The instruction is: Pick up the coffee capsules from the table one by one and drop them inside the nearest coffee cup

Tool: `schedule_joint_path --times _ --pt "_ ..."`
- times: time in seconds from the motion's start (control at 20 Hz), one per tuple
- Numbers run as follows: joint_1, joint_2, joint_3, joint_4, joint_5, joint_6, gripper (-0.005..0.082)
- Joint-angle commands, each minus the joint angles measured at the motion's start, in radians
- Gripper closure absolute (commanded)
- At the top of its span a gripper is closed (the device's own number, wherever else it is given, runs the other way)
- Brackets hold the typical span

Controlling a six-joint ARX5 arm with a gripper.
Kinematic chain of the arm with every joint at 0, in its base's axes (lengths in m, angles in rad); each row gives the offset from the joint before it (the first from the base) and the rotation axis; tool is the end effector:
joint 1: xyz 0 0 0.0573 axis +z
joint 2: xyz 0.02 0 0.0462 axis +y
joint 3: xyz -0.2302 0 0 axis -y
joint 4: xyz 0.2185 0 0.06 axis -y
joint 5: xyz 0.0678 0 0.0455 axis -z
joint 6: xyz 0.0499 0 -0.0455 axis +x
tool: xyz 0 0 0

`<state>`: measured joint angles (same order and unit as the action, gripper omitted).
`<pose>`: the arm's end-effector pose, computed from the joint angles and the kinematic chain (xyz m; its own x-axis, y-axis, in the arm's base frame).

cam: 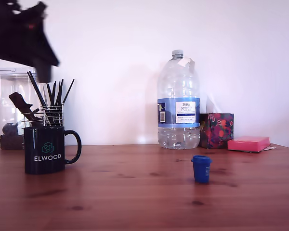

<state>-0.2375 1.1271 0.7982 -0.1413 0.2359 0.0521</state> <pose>0.2413 -0.0704 0.2449 0.7875 -0.4311 -0.4405 0.4536 0.8892 -0.0593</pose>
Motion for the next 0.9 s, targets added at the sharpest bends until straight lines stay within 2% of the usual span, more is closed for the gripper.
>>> schedule_joint_path --times 0.0,0.1,0.25,0.6,0.85 --pt "0.046 0.008 -0.021 0.01 0.019 0.003 0.0519" --pt "0.094 0.009 -0.021 0.015 0.018 0.006 0.0519" --pt "0.122 0.009 -0.021 0.021 0.018 0.009 0.0519" --pt "0.127 0.022 -0.02 0.086 0.01 -0.003 0.0519" --pt "0.126 0.151 0.007 0.13 0.01 -0.018 0.0518"
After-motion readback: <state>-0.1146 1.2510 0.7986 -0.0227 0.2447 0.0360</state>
